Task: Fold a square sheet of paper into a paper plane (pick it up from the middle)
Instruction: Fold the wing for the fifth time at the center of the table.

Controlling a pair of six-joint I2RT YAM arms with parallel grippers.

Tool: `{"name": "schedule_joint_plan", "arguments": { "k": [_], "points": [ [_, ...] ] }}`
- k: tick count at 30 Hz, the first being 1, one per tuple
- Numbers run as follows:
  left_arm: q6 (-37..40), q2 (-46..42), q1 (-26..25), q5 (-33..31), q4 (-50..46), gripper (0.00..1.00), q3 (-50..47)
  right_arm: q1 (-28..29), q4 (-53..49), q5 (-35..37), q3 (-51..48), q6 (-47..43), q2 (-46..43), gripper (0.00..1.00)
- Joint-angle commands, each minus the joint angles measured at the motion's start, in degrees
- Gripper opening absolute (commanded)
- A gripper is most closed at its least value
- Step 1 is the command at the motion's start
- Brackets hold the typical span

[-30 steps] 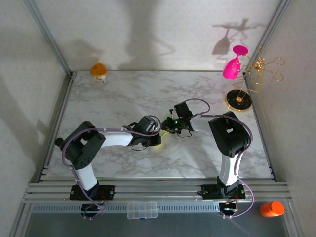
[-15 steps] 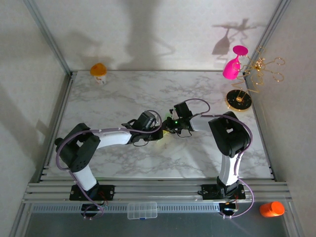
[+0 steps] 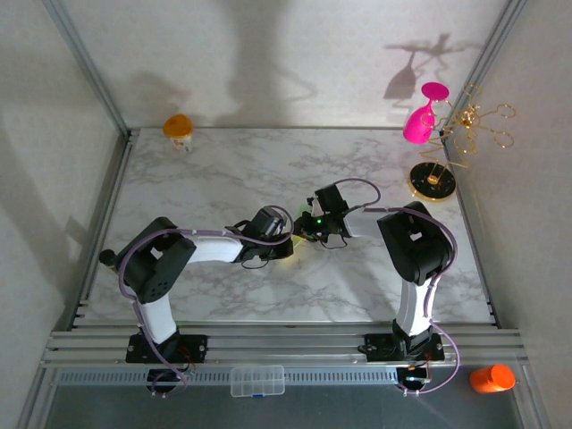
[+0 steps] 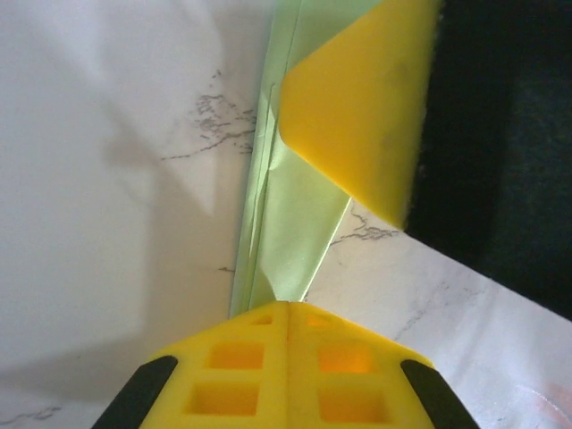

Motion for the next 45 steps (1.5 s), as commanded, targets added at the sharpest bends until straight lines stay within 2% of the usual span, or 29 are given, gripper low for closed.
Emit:
{"name": "schedule_joint_plan", "arguments": {
  "k": [1, 9, 12, 14, 18, 21, 27, 36, 39, 45],
  "points": [
    [1.19, -0.74, -0.41, -2.09, -5.87, 0.02, -3.22, 0.40, -5.16, 3.80, -0.90, 0.33, 1.95, 0.17],
    [5.49, -7.17, -0.95, -2.31, -14.11, 0.01, -6.20, 0.42, -4.43, 3.87, -1.51, 2.94, 1.36, 0.17],
    [6.65, -10.21, -0.73, -4.40, -16.17, 0.01, -5.08, 0.50, -2.70, 3.40, -2.55, 5.77, 0.91, 0.17],
    [5.35, -12.41, -0.05, -4.48, -13.87, 0.02, -4.85, 0.87, -1.67, 3.34, -3.40, 8.50, 0.43, 0.17],
    [-1.14, -14.49, 0.80, -6.08, -3.26, 0.03, -5.43, 1.76, 1.09, 3.76, -5.51, 15.08, -0.83, 0.17],
    [-4.92, -12.46, 0.78, -4.65, 3.67, 0.03, -6.00, 2.15, 1.68, 4.71, -6.16, 16.72, -1.46, 0.17],
    [-8.05, -5.87, 0.72, -2.68, 9.62, 0.01, -4.43, 2.17, 1.15, 5.00, -5.38, 16.40, -1.56, 0.17],
    [-8.31, -0.71, 0.19, -1.84, 9.12, 0.01, -2.97, 2.16, 0.44, 4.48, -4.29, 15.37, -1.91, 0.17],
    [-7.97, -0.20, 0.19, -3.53, 7.34, 0.00, -2.90, 2.20, 0.19, 4.27, -3.49, 14.29, -2.41, 0.17],
    [-7.99, 0.48, 0.19, -6.53, 4.11, 0.00, -3.48, 1.84, -0.44, 4.96, -0.82, 7.05, -4.80, 0.18]
  ]
}}
